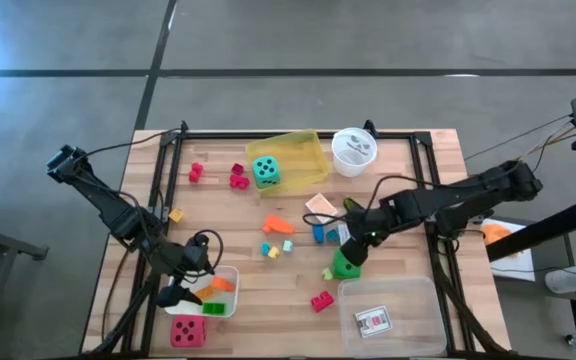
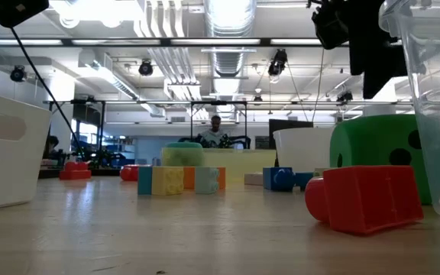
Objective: Pick & Place Toys
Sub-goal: Put the green die into the yellow bin
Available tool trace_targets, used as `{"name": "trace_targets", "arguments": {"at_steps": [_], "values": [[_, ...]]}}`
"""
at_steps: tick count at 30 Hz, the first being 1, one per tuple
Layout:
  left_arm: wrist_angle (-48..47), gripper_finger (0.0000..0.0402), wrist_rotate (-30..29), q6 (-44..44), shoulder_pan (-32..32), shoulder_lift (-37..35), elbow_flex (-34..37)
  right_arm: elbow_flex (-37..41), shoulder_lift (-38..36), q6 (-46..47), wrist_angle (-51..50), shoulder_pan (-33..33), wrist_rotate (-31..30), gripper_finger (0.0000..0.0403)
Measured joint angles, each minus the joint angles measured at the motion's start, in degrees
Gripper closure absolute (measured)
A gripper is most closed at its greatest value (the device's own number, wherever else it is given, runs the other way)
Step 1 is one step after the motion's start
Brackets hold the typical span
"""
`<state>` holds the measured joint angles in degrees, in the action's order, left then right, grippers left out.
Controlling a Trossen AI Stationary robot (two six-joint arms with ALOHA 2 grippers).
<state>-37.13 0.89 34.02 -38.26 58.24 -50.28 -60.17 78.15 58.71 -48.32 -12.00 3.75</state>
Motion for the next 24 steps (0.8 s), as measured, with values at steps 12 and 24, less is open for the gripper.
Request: {"name": "trace_targets", "arguments": {"at_steps": [12, 24], "values": [[-0.1, 0.0016, 0.0, -1.1, 0.0, 0.0, 0.0, -2.1, -0.1, -8.8, 1.1, 0.1, -1.4, 0.0157], [-0.2, 0.0016, 0.0, -1.1, 0.0, 0.0, 0.0, -1.8, 0.7, -5.4, 7.1, 0.1, -2.3, 0.0156]]}}
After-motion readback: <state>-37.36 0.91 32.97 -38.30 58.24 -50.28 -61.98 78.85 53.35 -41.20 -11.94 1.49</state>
